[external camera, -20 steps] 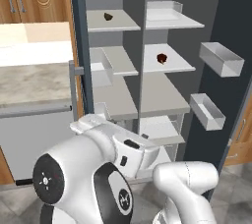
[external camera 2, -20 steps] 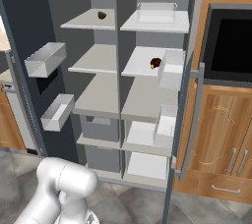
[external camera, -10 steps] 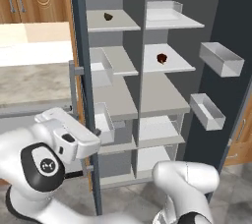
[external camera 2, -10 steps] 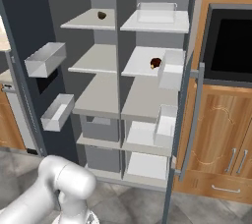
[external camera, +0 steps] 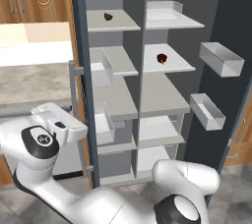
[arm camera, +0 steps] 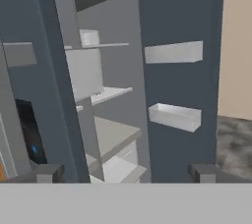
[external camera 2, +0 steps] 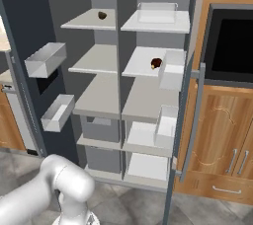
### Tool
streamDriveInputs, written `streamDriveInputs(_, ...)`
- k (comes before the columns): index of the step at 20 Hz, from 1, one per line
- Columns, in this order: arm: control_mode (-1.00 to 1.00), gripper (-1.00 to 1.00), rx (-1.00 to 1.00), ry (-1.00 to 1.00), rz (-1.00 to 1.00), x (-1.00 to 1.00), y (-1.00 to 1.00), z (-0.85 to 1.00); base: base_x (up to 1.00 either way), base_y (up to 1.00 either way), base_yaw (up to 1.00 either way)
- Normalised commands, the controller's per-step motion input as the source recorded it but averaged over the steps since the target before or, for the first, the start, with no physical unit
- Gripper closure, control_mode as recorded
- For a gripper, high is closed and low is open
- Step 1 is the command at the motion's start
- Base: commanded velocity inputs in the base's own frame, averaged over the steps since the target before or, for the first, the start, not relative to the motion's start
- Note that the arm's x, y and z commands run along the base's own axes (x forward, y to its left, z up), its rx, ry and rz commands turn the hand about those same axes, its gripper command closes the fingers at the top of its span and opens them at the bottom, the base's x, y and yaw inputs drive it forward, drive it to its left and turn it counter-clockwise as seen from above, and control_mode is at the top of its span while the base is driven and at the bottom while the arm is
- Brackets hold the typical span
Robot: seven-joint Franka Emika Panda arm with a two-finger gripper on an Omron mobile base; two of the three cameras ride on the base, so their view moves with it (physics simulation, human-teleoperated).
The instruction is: Pick up the frozen steak from the freezer, place it on any shelf in the fridge, and close the fridge and freezer doors when done.
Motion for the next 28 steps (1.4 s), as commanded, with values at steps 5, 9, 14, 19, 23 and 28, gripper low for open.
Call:
streamDriveInputs(5, -1.00, -1.00, -0.02, 0.04, 0.16, 0.68, 0.32, -0.17, 0.00, 0.00, 0.00)
streamDriveInputs(9, -1.00, -1.00, -0.02, 0.08, 0.06, 0.52, 0.24, -0.11, 0.00, 0.00, 0.00)
streamDriveInputs(14, -1.00, -1.00, 0.00, 0.06, 0.00, 0.43, 0.04, -0.05, 0.00, 0.00, 0.00)
streamDriveInputs(19, -1.00, -1.00, -0.01, 0.04, 0.00, 0.29, 0.09, -0.04, 0.00, 0.00, 0.00)
streamDriveInputs(23, -1.00, -1.00, 0.00, 0.00, -0.03, 0.11, 0.00, -0.04, 0.00, 0.00, 0.00)
streamDriveInputs(28, -1.00, -1.00, 0.00, 0.00, -0.02, 0.21, -0.03, -0.02, 0.00, 0.00, 0.00)
